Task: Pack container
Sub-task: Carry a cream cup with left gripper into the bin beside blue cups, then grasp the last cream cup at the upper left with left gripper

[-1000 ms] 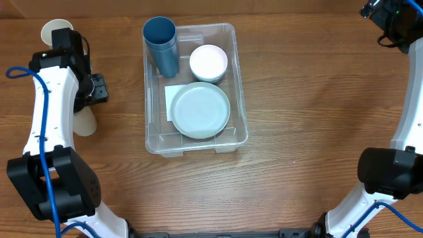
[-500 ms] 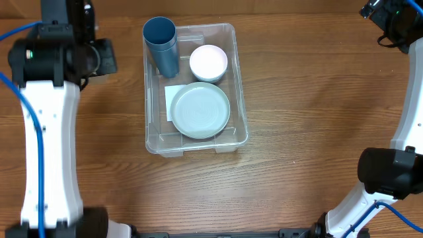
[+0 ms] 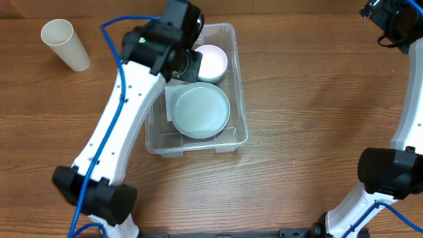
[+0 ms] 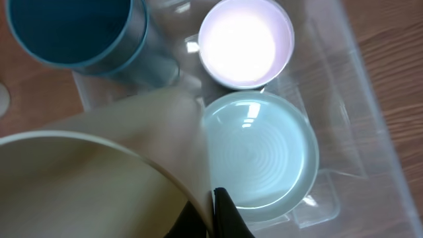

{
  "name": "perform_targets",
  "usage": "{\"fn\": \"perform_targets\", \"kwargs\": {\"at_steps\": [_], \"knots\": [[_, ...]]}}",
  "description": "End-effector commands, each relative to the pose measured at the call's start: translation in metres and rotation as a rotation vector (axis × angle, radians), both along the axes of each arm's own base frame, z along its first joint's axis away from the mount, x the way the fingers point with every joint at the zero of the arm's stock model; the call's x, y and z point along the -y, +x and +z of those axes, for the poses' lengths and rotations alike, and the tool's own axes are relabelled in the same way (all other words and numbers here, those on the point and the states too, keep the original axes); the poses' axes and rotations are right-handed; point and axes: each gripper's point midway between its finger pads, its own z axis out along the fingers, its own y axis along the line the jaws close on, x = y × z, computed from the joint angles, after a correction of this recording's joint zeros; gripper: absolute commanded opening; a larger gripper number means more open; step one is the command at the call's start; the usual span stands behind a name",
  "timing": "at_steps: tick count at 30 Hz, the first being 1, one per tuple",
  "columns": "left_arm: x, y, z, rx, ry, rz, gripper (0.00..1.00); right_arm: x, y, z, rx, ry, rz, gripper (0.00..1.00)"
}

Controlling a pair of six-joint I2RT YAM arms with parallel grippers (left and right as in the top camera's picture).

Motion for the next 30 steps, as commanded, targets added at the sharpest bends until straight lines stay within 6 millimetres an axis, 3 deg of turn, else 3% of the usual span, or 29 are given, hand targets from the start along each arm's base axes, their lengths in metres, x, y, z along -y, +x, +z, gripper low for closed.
{"fn": "perform_targets", "kwargs": {"at_steps": [1,6,14,18,20,21,22,23,24,27,30], "knots": [[-0.015,0.006,-0.013,-0.016,0.073,0.091,0.04,0.001,0.001,0.003,0.010,-0.005,-0.007,1.00],[-0.031,0.016,-0.037,-0.060,0.139,0.140,0.04,0.001,0.001,0.003,0.010,-0.004,-0.007,1.00],[-0.035,0.035,-0.106,-0.182,0.203,0.148,0.04,0.001,0.001,0.003,0.010,-0.004,-0.007,1.00],[-0.039,0.040,-0.112,-0.186,0.203,0.160,0.05,0.001,0.001,0.003,0.010,-0.004,-0.007,1.00],[-0.039,0.040,-0.112,-0.183,0.202,0.160,0.23,0.001,0.001,0.003,0.010,-0.004,-0.007,1.00],[-0.038,0.041,-0.111,-0.181,0.196,0.159,0.59,0.001,0.001,0.003,0.010,-0.004,-0.007,1.00],[-0.037,0.042,-0.111,-0.180,0.191,0.157,0.78,0.001,0.001,0.003,0.010,-0.004,-0.007,1.00],[-0.037,0.042,-0.111,-0.177,0.191,0.157,0.87,0.001,0.001,0.003,0.010,-0.004,-0.007,1.00],[-0.037,0.043,-0.110,-0.175,0.192,0.153,0.94,0.001,0.001,0.003,0.010,-0.004,-0.007,1.00],[-0.034,0.050,-0.092,-0.132,0.176,0.146,0.96,0.001,0.001,0.003,0.010,-0.005,-0.007,1.00],[-0.029,0.063,-0.048,-0.038,0.135,0.147,0.96,0.001,0.001,0.003,0.010,-0.004,-0.007,1.00]]}}
